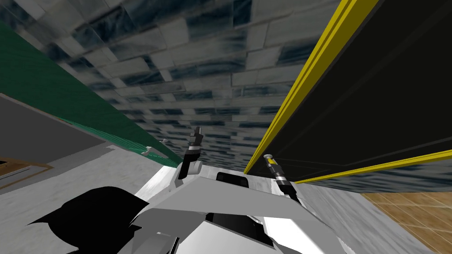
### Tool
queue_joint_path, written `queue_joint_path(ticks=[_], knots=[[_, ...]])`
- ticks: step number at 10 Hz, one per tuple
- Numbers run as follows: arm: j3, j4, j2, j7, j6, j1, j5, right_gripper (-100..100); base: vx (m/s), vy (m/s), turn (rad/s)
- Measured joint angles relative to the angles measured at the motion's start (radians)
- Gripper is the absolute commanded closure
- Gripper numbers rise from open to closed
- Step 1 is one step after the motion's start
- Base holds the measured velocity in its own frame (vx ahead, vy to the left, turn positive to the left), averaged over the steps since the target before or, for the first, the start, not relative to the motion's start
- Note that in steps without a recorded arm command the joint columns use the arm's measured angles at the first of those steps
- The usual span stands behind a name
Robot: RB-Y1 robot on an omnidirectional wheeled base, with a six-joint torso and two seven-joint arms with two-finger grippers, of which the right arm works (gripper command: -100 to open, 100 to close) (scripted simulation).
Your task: Pull the door open
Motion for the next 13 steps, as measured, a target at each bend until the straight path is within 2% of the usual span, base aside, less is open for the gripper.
queue_joint_path(ticks=[4, 13], knots=[[0.002, 0.001, 0.002, -0.052, 0.004, -0.002, -0.016, 100, -0.038, -0.021, 0.051], [0.011, 0.001, 0.008, -0.268, 0.018, -0.013, -0.082, 100, -0.055, -0.03, 0.082]])
